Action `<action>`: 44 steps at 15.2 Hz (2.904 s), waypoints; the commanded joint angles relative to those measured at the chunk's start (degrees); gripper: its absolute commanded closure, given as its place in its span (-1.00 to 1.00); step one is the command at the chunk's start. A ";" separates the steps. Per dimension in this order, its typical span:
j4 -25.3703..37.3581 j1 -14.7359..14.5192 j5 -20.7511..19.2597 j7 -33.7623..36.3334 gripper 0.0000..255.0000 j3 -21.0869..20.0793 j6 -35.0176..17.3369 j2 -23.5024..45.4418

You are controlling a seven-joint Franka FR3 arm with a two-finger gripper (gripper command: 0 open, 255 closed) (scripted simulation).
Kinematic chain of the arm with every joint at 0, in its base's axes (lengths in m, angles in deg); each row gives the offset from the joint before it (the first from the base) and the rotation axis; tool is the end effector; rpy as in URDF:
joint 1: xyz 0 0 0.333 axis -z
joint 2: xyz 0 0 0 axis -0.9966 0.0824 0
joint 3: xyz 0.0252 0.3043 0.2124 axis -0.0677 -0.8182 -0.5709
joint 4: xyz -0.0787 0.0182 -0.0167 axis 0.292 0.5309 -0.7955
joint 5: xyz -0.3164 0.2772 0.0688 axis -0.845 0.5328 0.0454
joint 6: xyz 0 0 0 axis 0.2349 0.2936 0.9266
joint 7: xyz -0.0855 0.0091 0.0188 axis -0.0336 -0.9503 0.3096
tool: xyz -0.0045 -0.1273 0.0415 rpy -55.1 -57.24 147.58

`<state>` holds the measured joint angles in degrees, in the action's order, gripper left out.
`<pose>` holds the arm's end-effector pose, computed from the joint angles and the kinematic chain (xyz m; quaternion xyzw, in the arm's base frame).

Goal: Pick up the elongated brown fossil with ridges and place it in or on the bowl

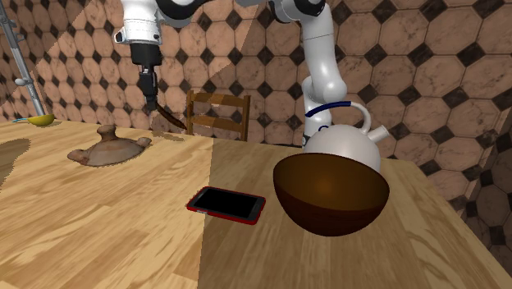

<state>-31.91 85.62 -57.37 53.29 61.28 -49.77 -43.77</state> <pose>0.6514 0.1545 0.4941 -0.9958 -0.0784 -0.0199 0.0428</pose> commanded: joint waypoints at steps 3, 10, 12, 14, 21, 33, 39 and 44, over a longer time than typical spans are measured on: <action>2.68 -0.03 0.06 0.18 1.00 -0.05 3.09 -0.40; -3.02 -2.81 0.90 5.22 1.00 -2.40 2.20 -5.71; -5.14 -3.98 1.23 7.34 1.00 -3.43 1.62 -7.44; -6.96 -5.15 1.54 9.53 1.00 -4.54 1.13 -8.99; -11.12 -9.45 2.35 17.82 1.00 -8.79 -0.01 -12.78; -10.67 -17.16 1.09 34.52 1.00 -17.35 -0.45 -12.75; -6.81 -21.56 -1.99 44.23 1.00 -21.71 0.13 -9.09; -1.82 -26.00 -6.08 52.56 1.00 -24.69 1.33 -4.21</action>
<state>-34.34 60.56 -62.73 104.06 37.19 -48.51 -48.71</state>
